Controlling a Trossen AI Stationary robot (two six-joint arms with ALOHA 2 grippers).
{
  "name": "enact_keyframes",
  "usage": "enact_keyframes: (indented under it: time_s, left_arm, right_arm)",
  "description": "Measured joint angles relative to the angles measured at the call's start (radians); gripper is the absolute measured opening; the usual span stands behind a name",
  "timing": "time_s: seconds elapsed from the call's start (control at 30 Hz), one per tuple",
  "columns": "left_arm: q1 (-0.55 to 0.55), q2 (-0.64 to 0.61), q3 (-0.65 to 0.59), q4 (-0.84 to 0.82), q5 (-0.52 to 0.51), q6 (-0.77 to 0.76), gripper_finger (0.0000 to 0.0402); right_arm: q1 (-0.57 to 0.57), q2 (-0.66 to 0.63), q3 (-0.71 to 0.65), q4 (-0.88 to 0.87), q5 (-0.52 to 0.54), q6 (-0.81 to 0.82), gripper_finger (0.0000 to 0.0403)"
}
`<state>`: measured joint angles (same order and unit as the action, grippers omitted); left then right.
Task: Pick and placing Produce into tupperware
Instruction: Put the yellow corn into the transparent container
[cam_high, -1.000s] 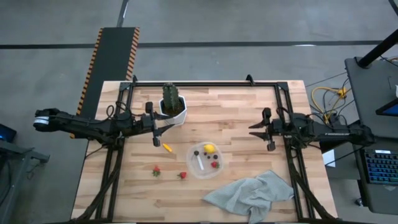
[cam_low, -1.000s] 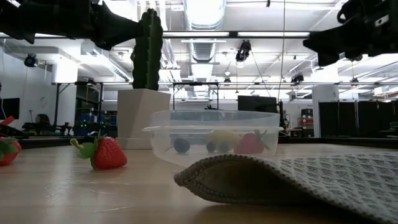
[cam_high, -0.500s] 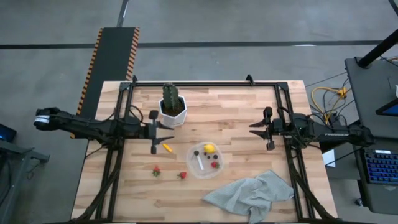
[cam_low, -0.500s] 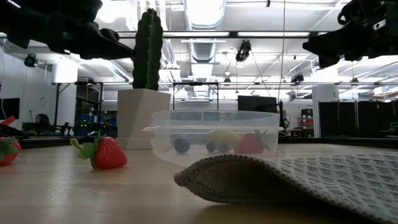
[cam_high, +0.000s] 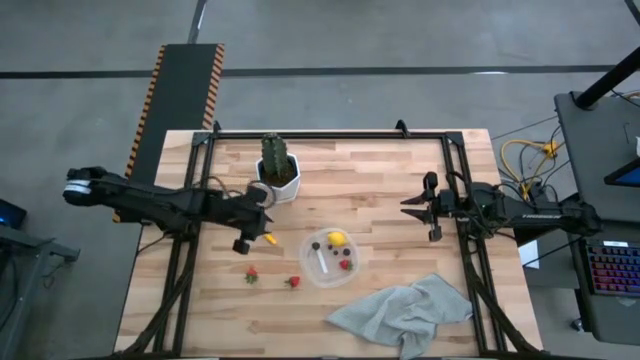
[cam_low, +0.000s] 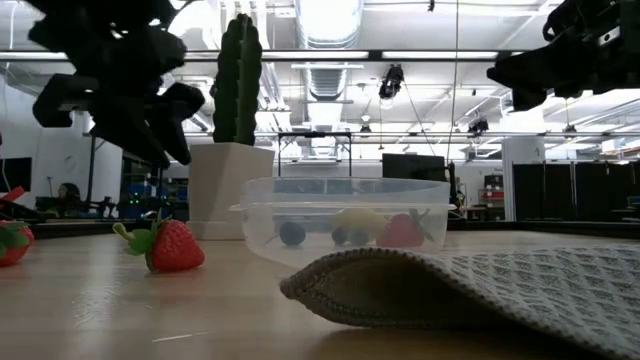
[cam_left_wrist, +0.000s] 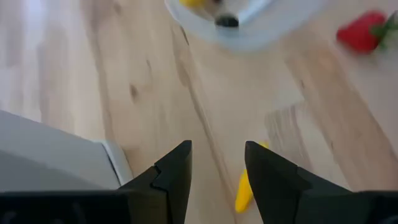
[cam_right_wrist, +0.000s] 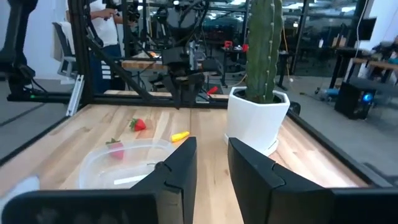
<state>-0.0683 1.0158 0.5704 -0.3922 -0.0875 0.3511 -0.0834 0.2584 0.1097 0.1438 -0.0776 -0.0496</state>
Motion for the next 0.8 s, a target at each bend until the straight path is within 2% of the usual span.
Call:
enact_keyframes:
  time_s: [0.17,0.3,0.5,0.8]
  left_arm:
    - [0.001,0.148,0.118,-0.157,0.038,-0.004,0.0135]
    - [0.000,0.251,0.172,-0.220,0.057,-0.003,0.0135]
    - [-0.019,0.367,0.199,-0.234,0.062,-0.003,0.0135]
    - [-0.039,0.454,0.217,-0.245,0.059,-0.003,0.0135]
  right_arm:
    - [0.000,0.000,0.000,0.020,0.000,-0.022,0.0079]
    - [0.000,0.000,0.000,0.056,0.000,-0.059,0.0077]
    - [0.000,0.000,0.000,0.055,0.000,-0.059,0.0083]
    - [0.000,0.000,0.000,0.055,0.000,-0.056,0.0077]
